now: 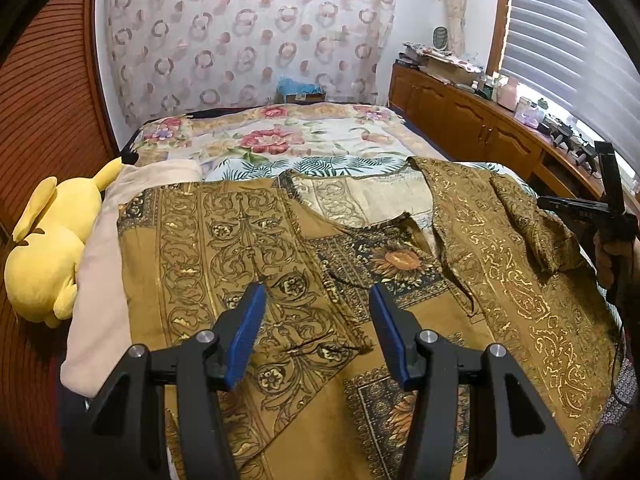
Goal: Fold small clothes
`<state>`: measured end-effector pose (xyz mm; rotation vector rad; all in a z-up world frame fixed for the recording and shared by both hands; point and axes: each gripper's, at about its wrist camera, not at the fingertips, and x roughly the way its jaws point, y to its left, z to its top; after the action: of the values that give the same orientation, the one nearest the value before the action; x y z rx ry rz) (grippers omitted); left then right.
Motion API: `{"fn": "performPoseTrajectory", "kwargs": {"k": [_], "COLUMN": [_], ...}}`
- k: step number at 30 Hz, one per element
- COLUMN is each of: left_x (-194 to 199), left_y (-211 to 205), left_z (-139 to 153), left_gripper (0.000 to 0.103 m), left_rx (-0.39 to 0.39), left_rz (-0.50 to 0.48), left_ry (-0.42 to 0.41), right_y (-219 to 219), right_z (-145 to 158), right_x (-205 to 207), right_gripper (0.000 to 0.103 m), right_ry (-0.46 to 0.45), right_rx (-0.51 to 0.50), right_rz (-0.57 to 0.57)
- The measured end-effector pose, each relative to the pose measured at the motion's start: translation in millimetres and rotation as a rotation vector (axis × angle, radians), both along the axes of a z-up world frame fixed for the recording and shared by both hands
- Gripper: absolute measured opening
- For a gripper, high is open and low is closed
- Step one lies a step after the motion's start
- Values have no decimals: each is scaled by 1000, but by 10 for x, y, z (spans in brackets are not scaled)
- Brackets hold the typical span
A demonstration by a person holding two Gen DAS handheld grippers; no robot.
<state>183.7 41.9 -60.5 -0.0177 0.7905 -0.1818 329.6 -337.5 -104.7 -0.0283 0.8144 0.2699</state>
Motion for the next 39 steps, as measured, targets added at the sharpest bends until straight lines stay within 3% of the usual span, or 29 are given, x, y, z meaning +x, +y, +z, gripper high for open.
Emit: {"fn": "performPoseTrajectory", "kwargs": {"k": [4, 19, 24, 29, 37, 39], "left_x": [32, 106, 112, 120, 139, 144], "left_y": [42, 52, 71, 105, 176, 203], "left_z": [-63, -149, -157, -156, -87, -74], "left_gripper": [54, 54, 54, 54, 54, 54], "left_rx": [-1, -9, -11, -15, -25, -24], "left_rz": [10, 7, 15, 21, 33, 35], "left_ry": [17, 38, 38, 32, 11, 8], "right_y": [57, 63, 126, 328, 860, 929], "right_z": [-63, -211, -190, -81, 338, 370], "right_x": [49, 341, 355, 322, 304, 320], "right_gripper": [28, 28, 9, 2, 1, 11], "right_ry": [12, 91, 91, 71, -25, -53], "right_rx": [-2, -30, -34, 11, 26, -24], "right_rz": [27, 35, 73, 148, 282, 272]}}
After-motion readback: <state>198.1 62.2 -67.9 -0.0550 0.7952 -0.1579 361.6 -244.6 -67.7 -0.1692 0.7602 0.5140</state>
